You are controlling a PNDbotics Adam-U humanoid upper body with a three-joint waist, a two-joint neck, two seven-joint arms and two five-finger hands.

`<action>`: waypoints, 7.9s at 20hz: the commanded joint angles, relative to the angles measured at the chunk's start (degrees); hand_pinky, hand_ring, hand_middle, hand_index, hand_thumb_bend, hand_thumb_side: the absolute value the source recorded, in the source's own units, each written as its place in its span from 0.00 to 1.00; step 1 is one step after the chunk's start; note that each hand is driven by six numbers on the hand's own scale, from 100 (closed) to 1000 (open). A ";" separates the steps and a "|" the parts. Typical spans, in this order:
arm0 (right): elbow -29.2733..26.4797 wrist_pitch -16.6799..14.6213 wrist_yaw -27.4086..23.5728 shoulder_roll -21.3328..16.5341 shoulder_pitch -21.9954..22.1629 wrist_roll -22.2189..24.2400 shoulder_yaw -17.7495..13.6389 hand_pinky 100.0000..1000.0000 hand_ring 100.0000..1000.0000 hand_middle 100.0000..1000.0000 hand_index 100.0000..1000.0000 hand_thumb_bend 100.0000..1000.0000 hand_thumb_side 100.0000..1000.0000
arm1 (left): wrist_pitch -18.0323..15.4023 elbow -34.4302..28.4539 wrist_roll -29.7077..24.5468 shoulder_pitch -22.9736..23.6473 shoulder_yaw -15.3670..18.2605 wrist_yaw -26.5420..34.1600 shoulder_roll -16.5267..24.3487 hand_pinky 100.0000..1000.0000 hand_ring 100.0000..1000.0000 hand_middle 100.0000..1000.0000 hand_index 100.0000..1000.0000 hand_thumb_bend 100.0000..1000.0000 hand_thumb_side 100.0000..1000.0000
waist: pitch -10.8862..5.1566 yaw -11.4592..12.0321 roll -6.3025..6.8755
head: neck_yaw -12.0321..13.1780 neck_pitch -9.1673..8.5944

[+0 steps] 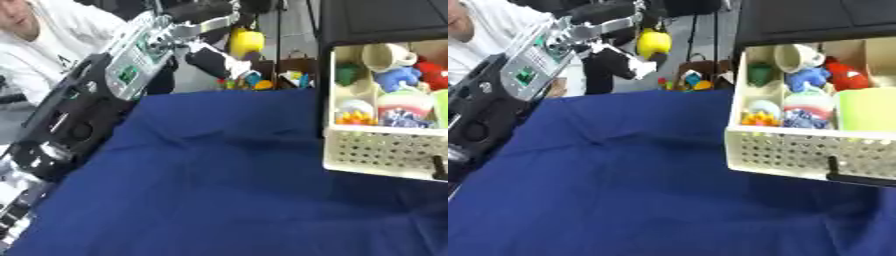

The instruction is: Pick up objects from table and place into drawer.

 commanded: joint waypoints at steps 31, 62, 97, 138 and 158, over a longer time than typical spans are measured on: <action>-0.87 -1.59 -2.52 -0.52 -5.10 -4.11 0.62 0.55 0.59 0.57 0.72 0.00 1.00 | 0.06 4.04 8.85 -4.95 -0.57 8.34 -6.44 0.27 0.48 0.56 0.79 0.23 0.58 | -0.77 -4.78 2.91 | 5.55 1.49; -0.87 2.85 6.38 -9.61 1.23 0.93 3.32 0.65 0.67 0.66 0.80 0.10 1.00 | 2.60 -29.91 48.06 22.15 15.29 27.71 10.55 0.57 0.75 0.76 0.93 0.39 0.88 | -5.70 4.10 -2.54 | -6.22 6.11; -0.87 -4.79 -1.86 -31.18 -9.23 67.73 21.98 0.08 0.40 0.43 0.70 0.30 1.00 | 1.16 -35.32 50.47 46.67 25.10 33.01 -18.73 0.50 0.66 0.68 0.88 0.44 0.91 | -12.64 6.54 -8.49 | -11.37 6.60; -0.87 13.76 -4.27 -10.98 -19.78 91.35 36.55 0.00 0.30 0.36 0.63 0.29 0.73 | 3.23 -35.32 48.87 50.92 24.62 32.85 -23.87 0.51 0.64 0.67 0.88 0.41 0.92 | -14.71 5.62 -7.43 | -14.20 8.76; -0.87 24.69 5.94 -8.32 -9.57 93.01 35.68 0.00 0.31 0.38 0.67 0.28 0.69 | 3.74 -35.32 48.28 51.61 24.69 32.90 -25.69 0.50 0.63 0.67 0.88 0.40 0.93 | -13.96 6.29 -7.44 | -13.91 7.97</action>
